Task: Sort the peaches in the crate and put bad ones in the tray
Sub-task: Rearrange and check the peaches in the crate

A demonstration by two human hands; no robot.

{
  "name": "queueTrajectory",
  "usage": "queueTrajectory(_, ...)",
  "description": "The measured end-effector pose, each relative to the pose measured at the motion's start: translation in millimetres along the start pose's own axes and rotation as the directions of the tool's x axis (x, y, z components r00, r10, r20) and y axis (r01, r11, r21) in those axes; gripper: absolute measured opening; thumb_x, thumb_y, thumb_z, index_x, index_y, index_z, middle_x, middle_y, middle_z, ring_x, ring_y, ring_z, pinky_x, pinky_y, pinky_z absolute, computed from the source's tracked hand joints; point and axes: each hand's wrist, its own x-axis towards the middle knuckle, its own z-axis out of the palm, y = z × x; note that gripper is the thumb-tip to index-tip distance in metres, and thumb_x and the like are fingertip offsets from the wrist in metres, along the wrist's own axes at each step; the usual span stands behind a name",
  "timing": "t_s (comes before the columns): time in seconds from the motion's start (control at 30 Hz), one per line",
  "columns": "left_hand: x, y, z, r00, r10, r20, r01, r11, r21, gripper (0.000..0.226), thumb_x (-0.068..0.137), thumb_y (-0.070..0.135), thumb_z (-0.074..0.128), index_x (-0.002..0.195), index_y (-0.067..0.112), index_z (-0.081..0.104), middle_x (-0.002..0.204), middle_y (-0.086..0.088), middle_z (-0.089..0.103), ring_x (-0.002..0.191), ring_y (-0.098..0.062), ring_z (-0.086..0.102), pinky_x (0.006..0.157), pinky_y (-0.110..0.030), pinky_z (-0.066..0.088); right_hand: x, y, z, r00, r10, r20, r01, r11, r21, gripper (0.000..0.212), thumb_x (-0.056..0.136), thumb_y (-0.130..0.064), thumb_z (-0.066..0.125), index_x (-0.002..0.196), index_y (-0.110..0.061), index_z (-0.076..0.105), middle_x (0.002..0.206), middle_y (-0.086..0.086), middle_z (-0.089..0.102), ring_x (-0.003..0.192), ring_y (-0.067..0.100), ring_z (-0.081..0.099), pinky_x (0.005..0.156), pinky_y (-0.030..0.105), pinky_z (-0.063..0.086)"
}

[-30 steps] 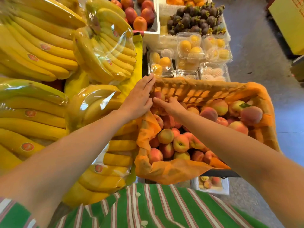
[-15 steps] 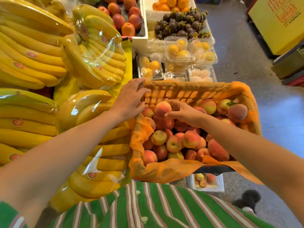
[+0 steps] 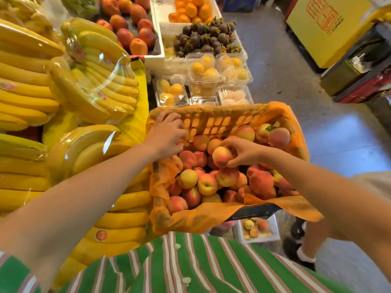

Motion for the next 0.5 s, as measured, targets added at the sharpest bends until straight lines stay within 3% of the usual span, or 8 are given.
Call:
queueTrajectory(0.13, -6, -12, 8, 0.996, 0.003, -0.091, -0.004, 1.000, -0.020, 0.022, 0.078, 0.029, 0.064, 0.099, 0.024, 0.071, 0.134, -0.004, 0.053, 0.138, -0.026, 0.031, 0.116, -0.050, 0.009, 5, -8, 0, 0.988, -0.117, -0.099, 0.107, 0.989, -0.101, 0.069, 0.075, -0.025, 0.078, 0.137, -0.018, 0.048, 0.120, 0.005, 0.047, 0.109, 0.018, 0.047, 0.090, 0.028, 0.040)
queueTrajectory(0.23, -9, -15, 12, 0.987, -0.031, -0.159, 0.024, 0.999, -0.047, 0.025, 0.078, 0.026, 0.064, 0.103, 0.025, 0.070, 0.138, -0.005, 0.050, 0.139, -0.028, 0.029, 0.116, -0.048, 0.013, 8, -8, -7, 0.967, -0.160, -0.198, 0.144, 0.985, -0.094, 0.067, 0.076, -0.026, 0.079, 0.135, -0.014, 0.050, 0.119, 0.005, 0.048, 0.108, 0.018, 0.048, 0.086, 0.021, 0.034)
queueTrajectory(0.4, -7, -14, 11, 0.972, -0.074, -0.221, 0.056, 0.995, -0.084, 0.034, 0.078, 0.022, 0.064, 0.112, 0.024, 0.064, 0.145, -0.006, 0.040, 0.138, -0.029, 0.028, 0.115, -0.046, 0.015, 17, 0, -15, 0.909, -0.084, -0.409, 0.042, 0.993, -0.113, 0.066, 0.074, -0.039, 0.077, 0.131, -0.014, 0.054, 0.110, 0.011, 0.055, 0.103, 0.029, 0.055, 0.087, 0.041, 0.046)
queueTrajectory(0.5, -3, -16, 9, 0.968, -0.109, -0.225, 0.089, 0.991, -0.100, 0.045, 0.079, 0.022, 0.063, 0.124, 0.023, 0.058, 0.148, -0.006, 0.036, 0.139, -0.028, 0.027, 0.116, -0.045, 0.014, 26, -1, -11, 0.872, -0.043, -0.488, -0.032, 0.989, -0.146, 0.060, 0.074, -0.043, 0.075, 0.123, -0.011, 0.059, 0.103, 0.015, 0.059, 0.098, 0.033, 0.055, 0.083, 0.043, 0.046)
